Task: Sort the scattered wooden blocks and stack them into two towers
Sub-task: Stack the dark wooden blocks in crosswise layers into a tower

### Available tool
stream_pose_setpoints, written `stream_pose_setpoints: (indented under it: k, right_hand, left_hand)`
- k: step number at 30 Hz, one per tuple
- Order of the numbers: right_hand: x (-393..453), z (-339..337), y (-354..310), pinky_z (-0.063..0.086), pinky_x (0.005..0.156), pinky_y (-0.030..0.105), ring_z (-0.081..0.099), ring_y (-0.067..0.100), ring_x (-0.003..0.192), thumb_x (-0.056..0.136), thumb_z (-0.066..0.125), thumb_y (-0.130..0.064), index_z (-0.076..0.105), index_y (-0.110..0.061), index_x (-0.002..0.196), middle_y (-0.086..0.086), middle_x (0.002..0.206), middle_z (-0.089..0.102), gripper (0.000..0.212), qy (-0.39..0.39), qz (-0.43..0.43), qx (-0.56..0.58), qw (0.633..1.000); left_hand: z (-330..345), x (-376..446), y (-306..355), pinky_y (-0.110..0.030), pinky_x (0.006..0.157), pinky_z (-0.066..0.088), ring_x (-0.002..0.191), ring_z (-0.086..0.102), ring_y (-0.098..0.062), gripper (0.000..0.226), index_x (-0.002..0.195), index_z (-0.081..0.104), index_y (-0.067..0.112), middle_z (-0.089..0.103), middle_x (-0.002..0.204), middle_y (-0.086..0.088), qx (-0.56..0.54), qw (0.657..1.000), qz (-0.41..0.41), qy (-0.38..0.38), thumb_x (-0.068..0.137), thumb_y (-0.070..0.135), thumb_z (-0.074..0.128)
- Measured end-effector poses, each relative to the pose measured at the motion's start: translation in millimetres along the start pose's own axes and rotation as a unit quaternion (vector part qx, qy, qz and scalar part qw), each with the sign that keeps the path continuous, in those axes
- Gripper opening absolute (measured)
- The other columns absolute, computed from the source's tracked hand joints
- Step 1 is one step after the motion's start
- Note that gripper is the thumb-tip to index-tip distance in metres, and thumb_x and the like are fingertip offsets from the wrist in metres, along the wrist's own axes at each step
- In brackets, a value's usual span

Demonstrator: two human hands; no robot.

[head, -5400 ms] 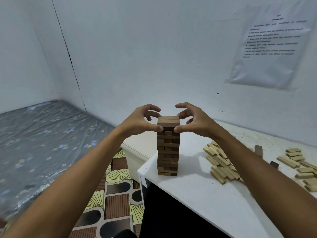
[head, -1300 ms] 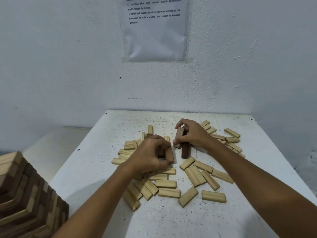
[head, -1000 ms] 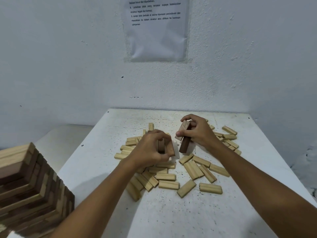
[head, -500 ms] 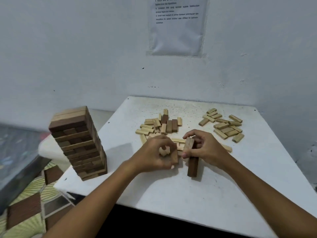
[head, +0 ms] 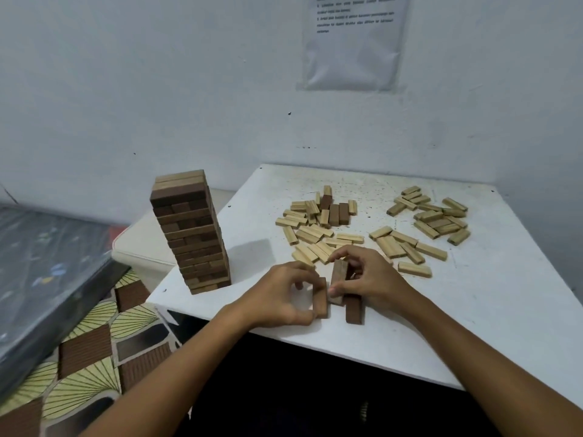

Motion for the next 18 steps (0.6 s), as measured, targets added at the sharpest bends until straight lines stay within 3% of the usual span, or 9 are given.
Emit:
stream_pose_setpoints:
  k: [9,13,16,18]
  right_hand:
    - [-8.8,-17.9,-10.1,0.044,0.059,0.013,0.058,0.003,0.061,0.064,0.087,-0.006,0.067,-0.020,0.098,-0.011,0.062,0.065,0.043,0.067,-0.001,-0.002,0.998]
    - [-23.9,-39.0,-6.3,0.035,0.056,0.013,0.046,0.000,0.055,0.068,0.086,-0.012,0.068,-0.021,0.103,-0.017,0.053,0.053,0.040,0.081,0.018,-0.020,0.996]
    - [-39.1,-51.1,0.7,0.049,0.059,0.019,0.061,0.008,0.067,0.070,0.084,-0.009,0.067,-0.017,0.105,0.000,0.076,0.070,0.040,0.062,0.075,-0.007,0.995]
    - [-46.0,-52.6,3.4,0.052,0.059,0.020,0.064,0.008,0.066,0.071,0.083,-0.004,0.063,-0.011,0.104,0.010,0.080,0.069,0.040,0.053,0.110,0.013,0.992]
  left_hand:
    - [6.3,5.1,4.4,-0.022,0.084,0.049,0.102,0.058,-0.009,0.048,0.113,0.073,0.023,0.063,0.115,0.009,-0.008,1.000,0.017,-0.004,0.065,0.026,0.075]
    - [10.8,7.9,6.2,-0.018,0.089,0.047,0.109,0.056,-0.004,0.050,0.114,0.072,0.025,0.063,0.121,0.007,-0.004,1.000,0.016,0.003,0.065,0.031,0.072]
    - [16.1,11.7,7.4,-0.019,0.098,0.043,0.117,0.053,-0.004,0.051,0.113,0.072,0.029,0.063,0.127,0.005,0.007,1.000,0.020,0.010,0.065,0.044,0.064]
    - [21.2,15.7,8.5,-0.029,0.103,0.041,0.119,0.052,-0.009,0.052,0.112,0.072,0.031,0.062,0.128,0.004,0.018,0.999,0.027,0.017,0.064,0.047,0.059]
Point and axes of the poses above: each hand's wrist, its own x-axis towards the middle knuckle, its own z-axis out of the palm, y = z × x, the point moved 1 cm from there along x, towards the middle knuckle
